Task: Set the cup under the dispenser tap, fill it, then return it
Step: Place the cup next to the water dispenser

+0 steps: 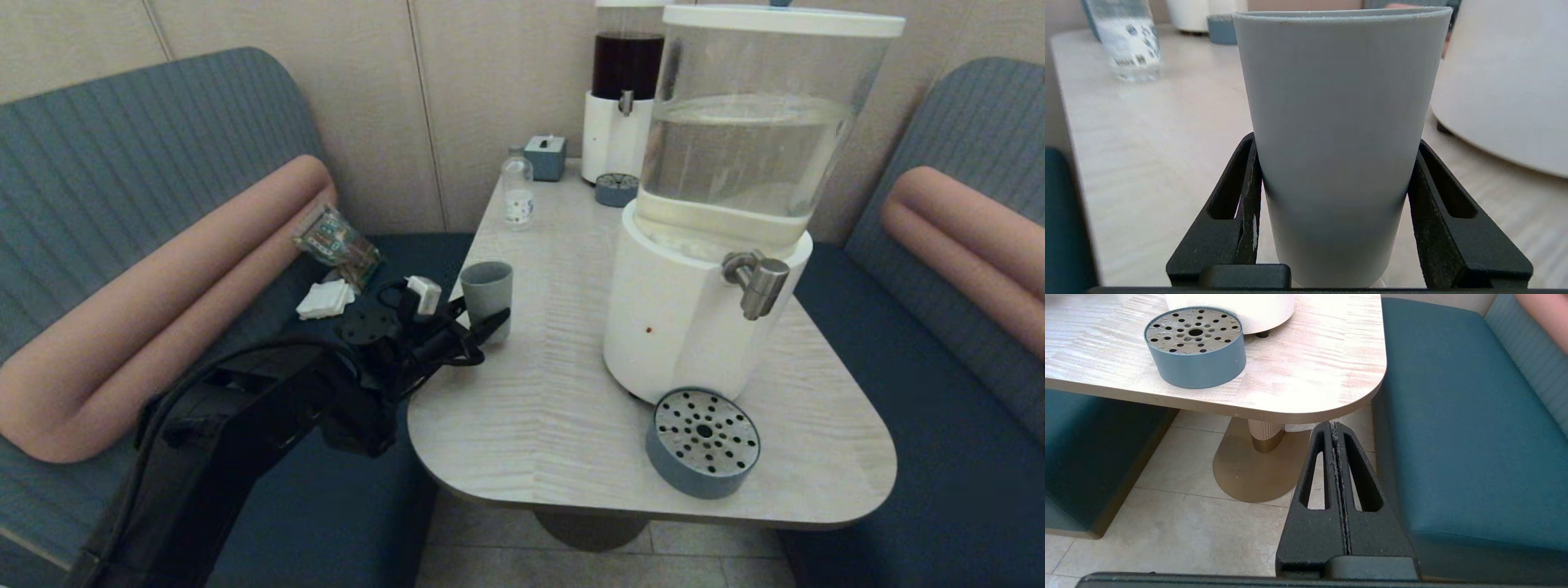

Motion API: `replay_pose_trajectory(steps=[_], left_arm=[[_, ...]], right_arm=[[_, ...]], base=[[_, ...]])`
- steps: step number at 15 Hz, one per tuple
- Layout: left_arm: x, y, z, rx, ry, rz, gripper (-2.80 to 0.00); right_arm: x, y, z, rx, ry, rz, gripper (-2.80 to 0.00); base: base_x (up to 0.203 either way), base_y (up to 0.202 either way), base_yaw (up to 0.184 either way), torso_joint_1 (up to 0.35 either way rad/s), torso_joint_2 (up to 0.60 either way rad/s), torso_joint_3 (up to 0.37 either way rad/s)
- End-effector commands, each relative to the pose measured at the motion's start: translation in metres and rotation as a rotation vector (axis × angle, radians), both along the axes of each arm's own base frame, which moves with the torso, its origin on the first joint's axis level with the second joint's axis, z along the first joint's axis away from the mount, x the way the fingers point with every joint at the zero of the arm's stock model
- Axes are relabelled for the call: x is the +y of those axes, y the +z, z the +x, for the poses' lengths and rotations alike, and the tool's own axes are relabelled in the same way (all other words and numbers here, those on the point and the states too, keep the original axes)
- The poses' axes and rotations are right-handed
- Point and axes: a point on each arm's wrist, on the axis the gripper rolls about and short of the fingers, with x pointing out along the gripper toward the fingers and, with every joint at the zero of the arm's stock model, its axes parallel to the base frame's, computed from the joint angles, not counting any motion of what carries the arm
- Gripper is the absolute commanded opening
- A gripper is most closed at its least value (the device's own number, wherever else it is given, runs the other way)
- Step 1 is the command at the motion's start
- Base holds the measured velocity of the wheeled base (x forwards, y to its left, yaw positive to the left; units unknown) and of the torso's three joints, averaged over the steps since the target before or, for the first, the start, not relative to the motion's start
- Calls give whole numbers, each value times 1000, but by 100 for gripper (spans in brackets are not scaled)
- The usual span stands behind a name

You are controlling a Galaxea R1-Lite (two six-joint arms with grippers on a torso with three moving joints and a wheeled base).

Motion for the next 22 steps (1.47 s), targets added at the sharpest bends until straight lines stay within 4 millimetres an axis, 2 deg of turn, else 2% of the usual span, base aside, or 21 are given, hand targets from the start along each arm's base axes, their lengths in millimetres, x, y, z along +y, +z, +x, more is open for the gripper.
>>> replay_pose_trajectory(steps=[1,4,5,10,14,16,19,22], left_arm=[[0,-10,1,11,-1,4,-280],[0,-16,1,19,-1,9,-280],[0,-14,2,9,0,9,0],[-1,-13,2,-4,3,20,0],[0,-12,-7,16,6,42,0],[4,-11,-23,65,-6,71,0],[11,0,-58,135,-15,115,0],[21,24,-101,188,-16,139,0]], right_arm=[[0,0,0,1,1,0,-280],[0,0,0,1,1,0,-280],[0,0,0,2,0,-1,-280],[0,0,0,1,0,-1,-280],[0,0,0,2,1,0,-280],[0,0,0,1,1,0,-280],[0,0,0,0,1,0,-280],[0,0,0,2,1,0,-280]], base=[[0,0,0,0,0,0],[0,0,0,0,0,0],[0,0,0,0,0,0],[0,0,0,0,0,0],[0,0,0,0,0,0],[0,0,0,0,0,0],[0,0,0,0,0,0],[0,0,0,0,0,0]])
